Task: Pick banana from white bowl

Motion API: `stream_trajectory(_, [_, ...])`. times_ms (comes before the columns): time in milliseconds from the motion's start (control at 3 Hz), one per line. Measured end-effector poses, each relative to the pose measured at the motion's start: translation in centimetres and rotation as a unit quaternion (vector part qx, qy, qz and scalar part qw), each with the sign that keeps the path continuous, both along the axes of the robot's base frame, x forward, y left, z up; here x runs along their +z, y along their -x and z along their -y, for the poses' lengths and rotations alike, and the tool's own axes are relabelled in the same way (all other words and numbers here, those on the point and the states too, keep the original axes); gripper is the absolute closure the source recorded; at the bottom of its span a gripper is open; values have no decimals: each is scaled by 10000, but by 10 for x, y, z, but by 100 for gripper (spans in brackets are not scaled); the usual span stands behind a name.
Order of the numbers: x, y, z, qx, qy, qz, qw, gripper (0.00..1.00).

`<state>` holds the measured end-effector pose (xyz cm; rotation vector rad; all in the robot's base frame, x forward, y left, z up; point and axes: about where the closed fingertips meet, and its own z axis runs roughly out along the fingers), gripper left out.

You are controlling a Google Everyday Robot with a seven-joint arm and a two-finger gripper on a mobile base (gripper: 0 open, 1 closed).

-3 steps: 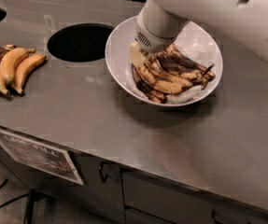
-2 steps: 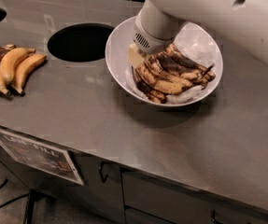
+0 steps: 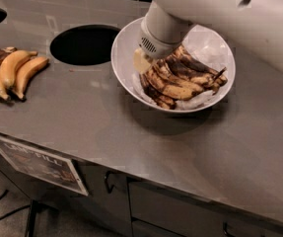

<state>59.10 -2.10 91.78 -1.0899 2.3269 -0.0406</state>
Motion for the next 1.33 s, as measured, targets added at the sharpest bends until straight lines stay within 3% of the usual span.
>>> stream_trajectory(1333, [-15,-3,5,-69,164,-189,9997,54])
